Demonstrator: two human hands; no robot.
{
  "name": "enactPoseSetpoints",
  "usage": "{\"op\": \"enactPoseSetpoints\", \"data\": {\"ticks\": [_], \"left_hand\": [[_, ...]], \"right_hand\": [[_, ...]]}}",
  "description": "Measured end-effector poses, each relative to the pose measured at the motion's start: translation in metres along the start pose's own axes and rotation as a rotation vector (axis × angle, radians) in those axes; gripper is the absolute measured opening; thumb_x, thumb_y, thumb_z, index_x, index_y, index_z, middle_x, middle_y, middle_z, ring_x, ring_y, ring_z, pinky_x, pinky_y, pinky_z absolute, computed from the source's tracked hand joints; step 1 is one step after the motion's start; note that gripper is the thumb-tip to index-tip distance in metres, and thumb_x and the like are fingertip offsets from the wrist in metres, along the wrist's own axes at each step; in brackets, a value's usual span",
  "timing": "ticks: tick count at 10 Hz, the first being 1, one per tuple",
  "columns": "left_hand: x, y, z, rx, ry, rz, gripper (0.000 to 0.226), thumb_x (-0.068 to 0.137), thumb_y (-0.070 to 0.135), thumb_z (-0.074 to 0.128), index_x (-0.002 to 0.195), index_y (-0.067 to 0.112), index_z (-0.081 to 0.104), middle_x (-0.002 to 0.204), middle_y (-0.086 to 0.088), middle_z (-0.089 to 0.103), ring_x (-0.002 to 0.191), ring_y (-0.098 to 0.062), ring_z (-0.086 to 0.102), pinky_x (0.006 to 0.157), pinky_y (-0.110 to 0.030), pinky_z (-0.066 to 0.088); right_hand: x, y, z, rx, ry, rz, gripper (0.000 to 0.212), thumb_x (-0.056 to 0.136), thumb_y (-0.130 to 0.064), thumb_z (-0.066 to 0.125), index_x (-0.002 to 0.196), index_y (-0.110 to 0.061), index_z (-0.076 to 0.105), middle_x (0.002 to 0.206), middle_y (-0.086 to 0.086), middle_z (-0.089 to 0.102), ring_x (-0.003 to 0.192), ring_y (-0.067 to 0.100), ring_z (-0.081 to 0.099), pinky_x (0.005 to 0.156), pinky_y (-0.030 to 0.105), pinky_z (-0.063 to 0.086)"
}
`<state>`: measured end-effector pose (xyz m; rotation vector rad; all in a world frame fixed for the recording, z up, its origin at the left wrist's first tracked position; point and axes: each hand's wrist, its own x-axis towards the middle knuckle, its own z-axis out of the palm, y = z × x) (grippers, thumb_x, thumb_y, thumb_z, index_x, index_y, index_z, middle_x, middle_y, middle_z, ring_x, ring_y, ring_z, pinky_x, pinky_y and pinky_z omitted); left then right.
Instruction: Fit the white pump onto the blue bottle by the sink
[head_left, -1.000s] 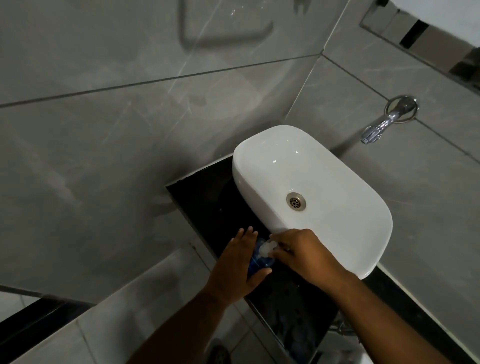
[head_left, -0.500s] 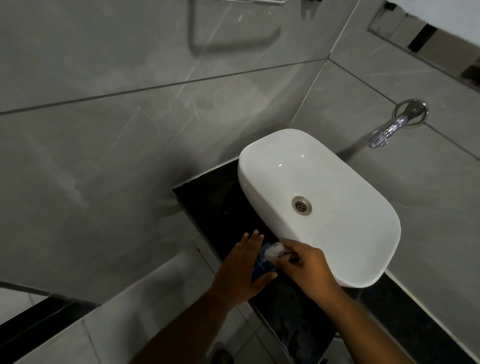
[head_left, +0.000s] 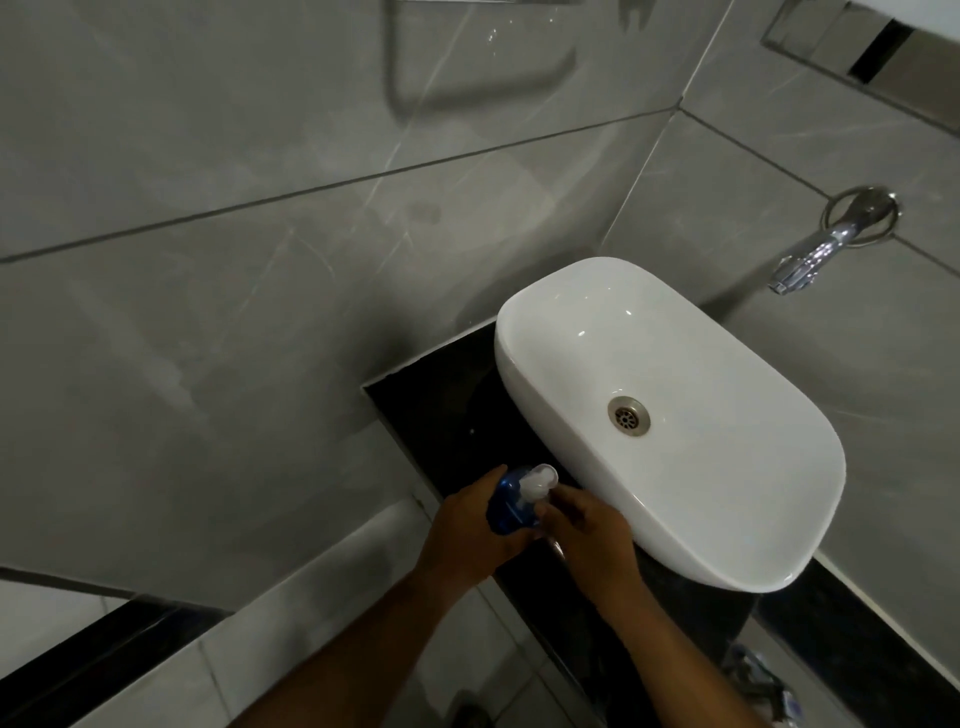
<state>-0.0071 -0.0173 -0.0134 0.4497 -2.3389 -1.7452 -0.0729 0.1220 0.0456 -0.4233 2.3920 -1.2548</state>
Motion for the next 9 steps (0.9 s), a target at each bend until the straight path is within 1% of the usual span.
{"op": "enactPoseSetpoints", "data": {"ticks": [1, 2, 3, 4, 5, 6, 7, 8, 9], "left_hand": [[0.017, -0.007, -0.025, 0.044, 0.082, -0.005, 0.060, 0.067, 0.028, 0.089, 0.120, 0.028, 0.061, 0.107, 0.015, 0.067, 0.094, 0.015, 0.058, 0.076, 0.001, 0.042], [0.035, -0.012, -0.053, 0.064, 0.138, -0.036, 0.059, 0.068, 0.029, 0.089, 0.121, 0.024, 0.062, 0.109, 0.008, 0.070, 0.098, -0.001, 0.064, 0.080, -0.009, 0.049], [0.052, -0.017, -0.078, 0.062, 0.160, -0.066, 0.059, 0.068, 0.029, 0.089, 0.120, 0.027, 0.061, 0.110, 0.009, 0.070, 0.100, -0.002, 0.065, 0.083, -0.013, 0.051], [0.071, -0.020, -0.101, 0.125, 0.118, -0.098, 0.057, 0.068, 0.031, 0.088, 0.117, 0.029, 0.060, 0.105, 0.012, 0.069, 0.094, -0.001, 0.065, 0.076, -0.008, 0.049], [0.085, -0.019, -0.118, 0.204, 0.109, -0.125, 0.055, 0.067, 0.035, 0.087, 0.114, 0.031, 0.058, 0.093, 0.022, 0.061, 0.079, 0.012, 0.056, 0.064, 0.003, 0.041], [0.097, -0.021, -0.125, 0.220, 0.138, -0.144, 0.054, 0.069, 0.031, 0.086, 0.115, 0.029, 0.059, 0.097, 0.017, 0.061, 0.086, -0.001, 0.059, 0.068, -0.003, 0.042], [0.105, -0.026, -0.133, 0.224, 0.137, -0.162, 0.059, 0.071, 0.029, 0.085, 0.122, 0.026, 0.057, 0.113, 0.004, 0.067, 0.100, -0.014, 0.063, 0.085, -0.030, 0.053], [0.104, -0.022, -0.137, 0.246, 0.104, -0.144, 0.066, 0.073, 0.028, 0.084, 0.131, 0.021, 0.052, 0.121, -0.002, 0.066, 0.108, -0.020, 0.062, 0.092, -0.036, 0.052], [0.104, -0.020, -0.140, 0.236, 0.115, -0.159, 0.066, 0.074, 0.033, 0.083, 0.132, 0.026, 0.052, 0.123, -0.001, 0.066, 0.110, -0.020, 0.061, 0.094, -0.037, 0.051]], "right_hand": [[0.024, -0.019, 0.021, 0.027, -0.023, -0.043, 0.019, 0.092, -0.010, 0.063, 0.097, -0.024, 0.074, 0.089, -0.007, 0.077, 0.082, -0.002, 0.070, 0.067, 0.004, 0.049], [0.050, -0.040, 0.044, 0.063, -0.044, -0.048, 0.014, 0.093, -0.012, 0.062, 0.101, -0.010, 0.073, 0.096, 0.009, 0.077, 0.091, 0.019, 0.072, 0.081, 0.029, 0.058], [0.074, -0.056, 0.063, 0.029, -0.031, -0.064, 0.013, 0.091, -0.012, 0.063, 0.099, -0.008, 0.073, 0.093, 0.010, 0.076, 0.089, 0.024, 0.072, 0.084, 0.042, 0.058], [0.094, -0.066, 0.079, 0.048, -0.008, -0.067, 0.012, 0.091, -0.012, 0.063, 0.097, -0.008, 0.073, 0.088, 0.003, 0.075, 0.084, 0.018, 0.071, 0.082, 0.039, 0.057], [0.110, -0.074, 0.092, 0.031, 0.006, -0.081, 0.012, 0.092, -0.017, 0.063, 0.091, -0.011, 0.073, 0.086, 0.006, 0.074, 0.080, 0.019, 0.069, 0.074, 0.036, 0.055], [0.126, -0.079, 0.102, 0.008, 0.000, -0.096, 0.017, 0.092, -0.017, 0.061, 0.076, -0.016, 0.068, 0.073, -0.001, 0.067, 0.063, 0.010, 0.060, 0.059, 0.023, 0.045], [0.138, -0.081, 0.110, 0.003, 0.014, -0.106, 0.012, 0.092, -0.017, 0.061, 0.087, -0.017, 0.072, 0.076, -0.006, 0.065, 0.063, -0.002, 0.057, 0.053, 0.005, 0.043], [0.141, -0.081, 0.113, -0.041, 0.011, -0.096, 0.016, 0.093, -0.019, 0.062, 0.104, -0.013, 0.072, 0.091, -0.002, 0.069, 0.070, -0.007, 0.056, 0.057, -0.001, 0.042], [0.140, -0.090, 0.110, -0.110, 0.006, -0.110, 0.017, 0.093, -0.023, 0.062, 0.102, -0.011, 0.069, 0.091, 0.002, 0.069, 0.067, -0.002, 0.055, 0.052, 0.005, 0.039]]}}
